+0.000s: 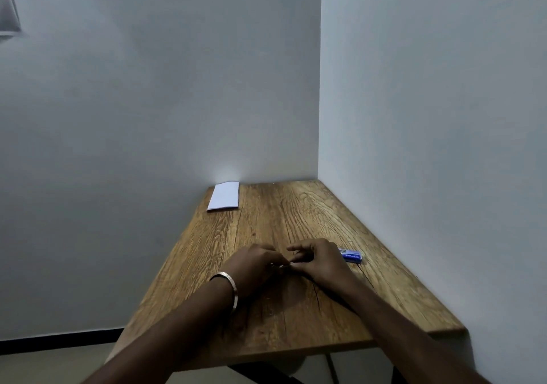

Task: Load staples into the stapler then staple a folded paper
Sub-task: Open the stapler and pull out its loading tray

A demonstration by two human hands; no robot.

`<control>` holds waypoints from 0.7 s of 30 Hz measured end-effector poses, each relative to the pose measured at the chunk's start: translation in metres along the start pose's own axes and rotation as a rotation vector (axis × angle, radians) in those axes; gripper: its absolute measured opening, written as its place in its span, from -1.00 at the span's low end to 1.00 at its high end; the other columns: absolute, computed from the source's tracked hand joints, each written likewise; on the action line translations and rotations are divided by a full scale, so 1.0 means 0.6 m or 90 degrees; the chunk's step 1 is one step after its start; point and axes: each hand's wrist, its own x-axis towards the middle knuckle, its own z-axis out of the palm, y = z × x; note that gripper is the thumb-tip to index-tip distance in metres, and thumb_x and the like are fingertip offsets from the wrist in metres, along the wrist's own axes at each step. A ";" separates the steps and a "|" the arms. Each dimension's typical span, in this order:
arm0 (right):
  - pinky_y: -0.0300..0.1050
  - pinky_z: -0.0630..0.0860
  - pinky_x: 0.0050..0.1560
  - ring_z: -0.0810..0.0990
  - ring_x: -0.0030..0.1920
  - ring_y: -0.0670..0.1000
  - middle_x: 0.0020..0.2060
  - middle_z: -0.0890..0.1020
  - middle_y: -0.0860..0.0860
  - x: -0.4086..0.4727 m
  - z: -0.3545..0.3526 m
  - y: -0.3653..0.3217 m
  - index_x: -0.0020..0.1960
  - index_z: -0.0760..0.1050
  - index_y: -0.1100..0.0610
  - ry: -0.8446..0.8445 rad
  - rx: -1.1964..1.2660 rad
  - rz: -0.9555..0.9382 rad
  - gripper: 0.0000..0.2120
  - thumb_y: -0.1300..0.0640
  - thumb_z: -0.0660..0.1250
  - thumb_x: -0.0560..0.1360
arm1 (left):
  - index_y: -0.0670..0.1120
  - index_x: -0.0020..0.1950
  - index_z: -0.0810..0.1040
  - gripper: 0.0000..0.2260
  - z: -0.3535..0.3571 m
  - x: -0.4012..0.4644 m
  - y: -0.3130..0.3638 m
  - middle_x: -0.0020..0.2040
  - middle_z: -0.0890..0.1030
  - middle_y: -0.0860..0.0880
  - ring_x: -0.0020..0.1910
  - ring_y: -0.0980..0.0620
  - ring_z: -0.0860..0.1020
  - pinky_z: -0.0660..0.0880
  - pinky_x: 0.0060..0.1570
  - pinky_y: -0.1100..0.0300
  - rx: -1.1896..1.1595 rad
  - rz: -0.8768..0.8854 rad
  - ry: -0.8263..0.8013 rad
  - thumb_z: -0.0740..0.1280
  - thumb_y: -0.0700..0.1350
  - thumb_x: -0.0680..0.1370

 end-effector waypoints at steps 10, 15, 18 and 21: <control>-0.51 0.50 -0.26 0.65 -0.17 -0.31 -0.20 0.71 -0.18 0.002 0.006 -0.007 0.10 0.69 0.01 0.033 -0.036 0.014 -0.70 0.19 0.58 0.38 | 0.01 0.05 0.52 -0.91 -0.008 0.001 -0.012 -0.01 0.61 0.02 -0.13 0.03 0.58 0.59 -0.17 0.09 0.027 0.037 0.007 0.28 -0.04 0.57; -0.51 0.50 -0.28 0.63 -0.21 -0.35 -0.22 0.68 -0.21 0.002 0.007 -0.011 0.07 0.70 0.01 0.030 -0.051 0.020 -0.74 0.18 0.57 0.40 | 0.03 0.00 0.52 -0.91 -0.006 0.007 -0.025 -0.06 0.62 0.06 -0.14 0.10 0.58 0.60 -0.14 0.14 -0.031 0.019 0.009 0.33 0.00 0.54; -0.49 0.52 -0.24 0.65 -0.17 -0.30 -0.14 0.73 -0.15 0.002 0.008 -0.011 0.07 0.70 0.03 0.028 -0.059 0.019 -0.75 0.19 0.56 0.41 | 0.03 -0.04 0.55 -0.89 -0.004 0.007 -0.033 -0.09 0.64 0.10 -0.15 0.20 0.59 0.61 -0.12 0.23 -0.121 -0.046 0.047 0.41 0.01 0.50; -0.51 0.50 -0.24 0.65 -0.18 -0.32 -0.13 0.74 -0.12 0.002 0.006 -0.012 0.06 0.70 0.03 0.026 -0.062 0.015 -0.75 0.19 0.57 0.40 | 0.02 -0.08 0.57 -0.88 0.000 0.000 -0.040 -0.13 0.64 0.15 -0.17 0.28 0.60 0.60 -0.13 0.32 -0.217 -0.098 0.096 0.47 -0.04 0.45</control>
